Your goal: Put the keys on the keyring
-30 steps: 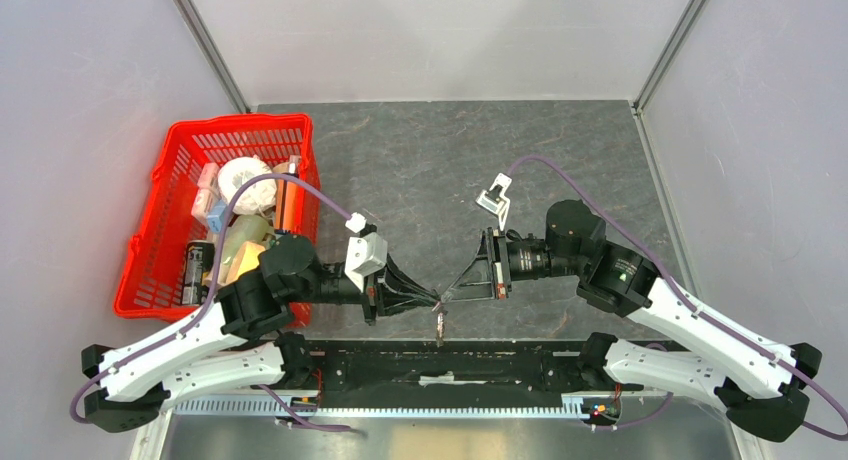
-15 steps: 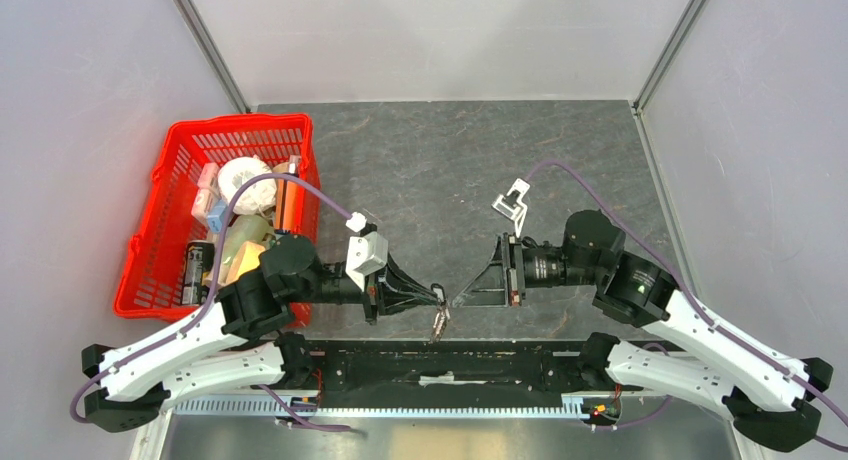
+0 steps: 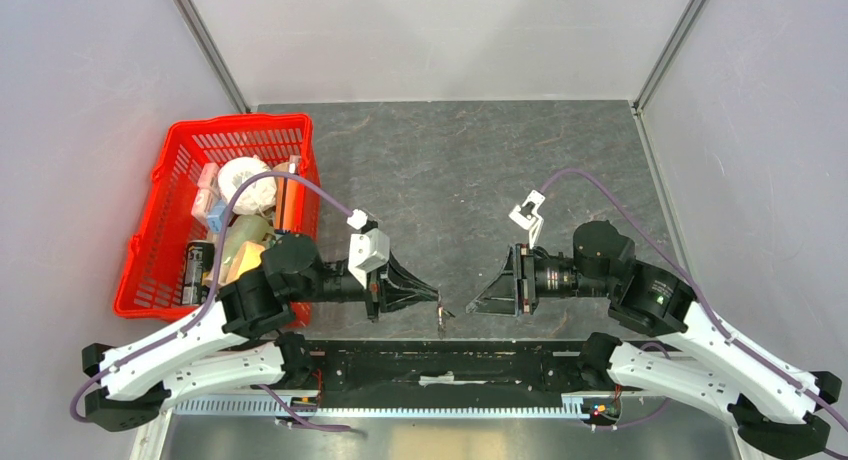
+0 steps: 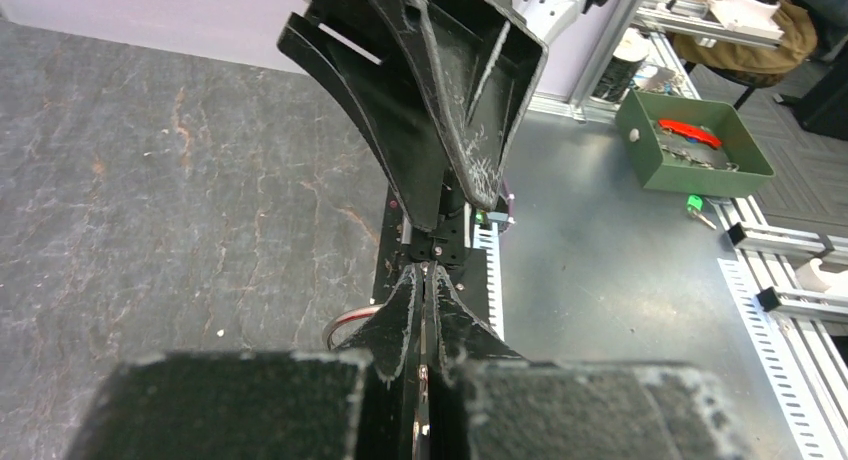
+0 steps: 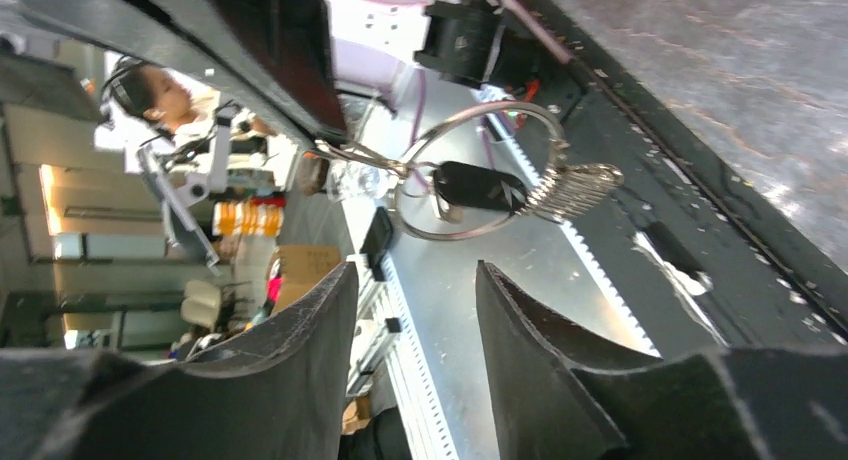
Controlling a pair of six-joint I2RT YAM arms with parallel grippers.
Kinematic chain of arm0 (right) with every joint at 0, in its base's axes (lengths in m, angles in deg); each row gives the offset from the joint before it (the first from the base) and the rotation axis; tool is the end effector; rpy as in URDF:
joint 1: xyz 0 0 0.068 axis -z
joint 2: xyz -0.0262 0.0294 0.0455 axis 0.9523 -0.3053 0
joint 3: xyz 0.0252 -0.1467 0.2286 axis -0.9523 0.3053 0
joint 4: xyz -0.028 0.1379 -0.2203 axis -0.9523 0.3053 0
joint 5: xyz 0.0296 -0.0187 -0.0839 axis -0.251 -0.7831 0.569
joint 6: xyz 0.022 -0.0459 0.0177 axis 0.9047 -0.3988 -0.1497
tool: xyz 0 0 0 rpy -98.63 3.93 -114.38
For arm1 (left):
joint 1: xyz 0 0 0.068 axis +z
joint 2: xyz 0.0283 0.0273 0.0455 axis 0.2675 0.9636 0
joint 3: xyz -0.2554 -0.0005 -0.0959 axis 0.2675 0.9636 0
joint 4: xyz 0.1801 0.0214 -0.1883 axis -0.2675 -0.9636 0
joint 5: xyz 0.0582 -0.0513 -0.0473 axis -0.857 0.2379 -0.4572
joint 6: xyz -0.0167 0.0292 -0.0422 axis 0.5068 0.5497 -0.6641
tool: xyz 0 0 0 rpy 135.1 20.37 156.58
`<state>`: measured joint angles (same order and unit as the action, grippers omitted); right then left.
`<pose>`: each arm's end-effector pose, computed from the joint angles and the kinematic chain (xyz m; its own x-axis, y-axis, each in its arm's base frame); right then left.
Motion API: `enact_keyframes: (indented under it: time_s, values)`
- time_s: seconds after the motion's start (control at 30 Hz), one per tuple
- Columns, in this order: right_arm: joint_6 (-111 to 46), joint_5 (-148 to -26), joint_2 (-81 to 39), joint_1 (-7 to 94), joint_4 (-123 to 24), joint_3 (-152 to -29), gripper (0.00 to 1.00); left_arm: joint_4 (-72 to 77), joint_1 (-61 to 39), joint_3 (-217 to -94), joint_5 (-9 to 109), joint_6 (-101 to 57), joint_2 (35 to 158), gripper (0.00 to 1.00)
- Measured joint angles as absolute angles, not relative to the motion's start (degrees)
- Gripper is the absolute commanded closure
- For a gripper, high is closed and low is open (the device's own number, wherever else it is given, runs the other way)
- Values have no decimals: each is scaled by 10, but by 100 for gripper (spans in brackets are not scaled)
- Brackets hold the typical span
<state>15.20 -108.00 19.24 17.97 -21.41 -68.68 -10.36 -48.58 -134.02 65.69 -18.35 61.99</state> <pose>0.0716 0.1285 0.3727 -0.8878 -0.0115 -0.4601 -0.4474 0.2563 0.8568 0.0556 -0.1477 0.3850 -0.1545 0.0126 -0.9879 0.9874 0.0358 -0.1540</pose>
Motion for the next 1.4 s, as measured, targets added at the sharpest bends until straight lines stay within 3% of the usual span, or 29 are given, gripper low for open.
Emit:
enact_keyframes:
  time_s: [0.37, 0.63, 0.97, 1.4]
  values:
    - [80, -921, 213, 180, -74, -734, 34, -127, -486, -1358, 597, -183, 660, 98]
    - [48, -800, 213, 180, -12, -743, 4, -135, -486, -1376, 552, -182, 693, 98]
    - [16, -651, 214, 180, 14, -748, 3, -160, -486, -1426, 481, -182, 742, 98]
    - [-25, -515, 99, 180, 41, -782, 3, -203, -486, -1482, 370, -181, 798, 98]
